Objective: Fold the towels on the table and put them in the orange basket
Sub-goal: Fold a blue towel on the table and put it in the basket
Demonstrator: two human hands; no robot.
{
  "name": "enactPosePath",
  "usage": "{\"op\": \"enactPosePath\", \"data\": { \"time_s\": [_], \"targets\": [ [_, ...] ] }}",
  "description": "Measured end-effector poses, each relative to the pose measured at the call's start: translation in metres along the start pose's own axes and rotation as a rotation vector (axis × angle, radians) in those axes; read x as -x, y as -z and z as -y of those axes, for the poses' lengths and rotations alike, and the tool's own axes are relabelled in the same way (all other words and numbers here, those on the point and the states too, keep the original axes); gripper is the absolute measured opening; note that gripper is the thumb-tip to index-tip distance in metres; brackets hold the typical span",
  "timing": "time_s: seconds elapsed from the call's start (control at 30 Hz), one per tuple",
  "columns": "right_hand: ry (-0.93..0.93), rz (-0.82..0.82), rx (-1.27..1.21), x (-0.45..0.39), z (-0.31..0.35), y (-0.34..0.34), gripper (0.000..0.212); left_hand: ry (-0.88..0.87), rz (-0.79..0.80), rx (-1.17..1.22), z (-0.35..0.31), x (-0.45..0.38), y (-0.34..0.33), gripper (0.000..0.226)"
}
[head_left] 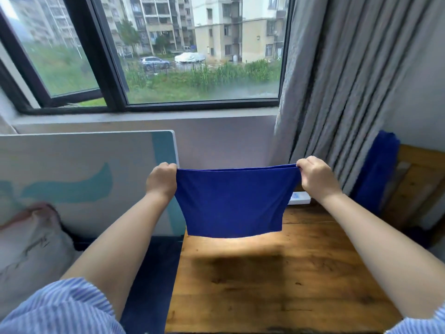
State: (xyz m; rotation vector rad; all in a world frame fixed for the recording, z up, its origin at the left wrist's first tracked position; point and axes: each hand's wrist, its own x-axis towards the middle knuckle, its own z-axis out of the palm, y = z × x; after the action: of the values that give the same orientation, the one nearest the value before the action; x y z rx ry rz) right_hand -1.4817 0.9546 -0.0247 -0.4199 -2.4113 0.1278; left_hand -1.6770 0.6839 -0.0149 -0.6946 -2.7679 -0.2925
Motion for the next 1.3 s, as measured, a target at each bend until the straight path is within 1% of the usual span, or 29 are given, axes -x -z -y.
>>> {"op": "enactPosePath", "data": {
  "time_s": [0.13, 0.2, 0.27, 0.37, 0.4, 0.43, 0.5, 0.53, 0.57, 0.63, 0.7, 0.77, 0.9, 0.97, 1.03, 1.1, 1.3],
  "targets": [
    [-0.056, 0.115, 0.106, -0.009, 0.011, 0.015, 0.026, 0.014, -0.018, 0.045, -0.009, 0.001, 0.016, 0.025],
    [-0.075, 0.139, 0.166, -0.018, 0.017, 0.020, 0.024, 0.017, -0.041, 0.098, -0.021, -0.003, 0.025, 0.026],
    [-0.138, 0.052, 0.130, -0.026, 0.014, 0.027, 0.024, -0.004, -0.117, 0.177, -0.028, -0.010, 0.032, 0.027],
    [-0.337, -0.225, -0.005, -0.028, 0.013, 0.033, 0.028, -0.035, -0.353, 0.308, -0.031, -0.012, 0.036, 0.029],
    [-0.383, -0.244, -0.032, -0.028, 0.016, 0.031, 0.028, -0.025, -0.391, 0.338, -0.035, -0.011, 0.033, 0.029],
    [-0.406, -0.181, -0.029, -0.026, 0.019, 0.026, 0.028, -0.012, -0.368, 0.345, -0.039, -0.008, 0.030, 0.029],
    [-0.416, 0.052, 0.012, -0.017, 0.019, 0.013, 0.026, -0.022, -0.153, 0.219, -0.049, -0.002, 0.016, 0.030],
    [-0.425, 0.129, 0.039, -0.012, 0.013, 0.009, 0.025, -0.038, -0.056, 0.138, -0.048, 0.000, 0.009, 0.031],
    [-0.437, 0.161, 0.054, -0.009, 0.006, 0.009, 0.026, -0.033, -0.003, 0.063, -0.045, 0.001, 0.006, 0.031],
    [-0.415, 0.132, 0.068, -0.004, -0.010, 0.011, 0.026, 0.003, -0.013, -0.017, -0.033, 0.000, 0.007, 0.032],
    [-0.337, 0.133, 0.096, -0.005, -0.019, 0.011, 0.025, -0.025, -0.028, -0.104, -0.023, -0.001, 0.005, 0.033],
    [-0.251, 0.166, 0.123, -0.007, -0.022, 0.010, 0.023, -0.070, -0.004, -0.168, -0.017, 0.000, 0.003, 0.033],
    [-0.102, 0.253, 0.134, -0.005, -0.027, 0.005, 0.025, -0.120, 0.014, -0.225, -0.001, 0.005, -0.005, 0.031],
    [-0.024, 0.251, 0.132, 0.002, -0.027, 0.005, 0.020, -0.148, 0.014, -0.223, 0.006, 0.007, -0.009, 0.031],
    [-0.011, 0.233, 0.109, 0.011, -0.025, 0.004, 0.010, -0.180, 0.006, -0.215, 0.012, 0.009, -0.013, 0.030],
    [-0.018, 0.241, 0.110, 0.017, -0.021, 0.001, 0.008, -0.197, 0.025, -0.207, 0.017, 0.011, -0.016, 0.031],
    [-0.016, 0.222, 0.125, 0.015, -0.018, -0.014, 0.020, -0.188, 0.084, -0.219, 0.030, 0.008, -0.025, 0.029]
  ]
}}
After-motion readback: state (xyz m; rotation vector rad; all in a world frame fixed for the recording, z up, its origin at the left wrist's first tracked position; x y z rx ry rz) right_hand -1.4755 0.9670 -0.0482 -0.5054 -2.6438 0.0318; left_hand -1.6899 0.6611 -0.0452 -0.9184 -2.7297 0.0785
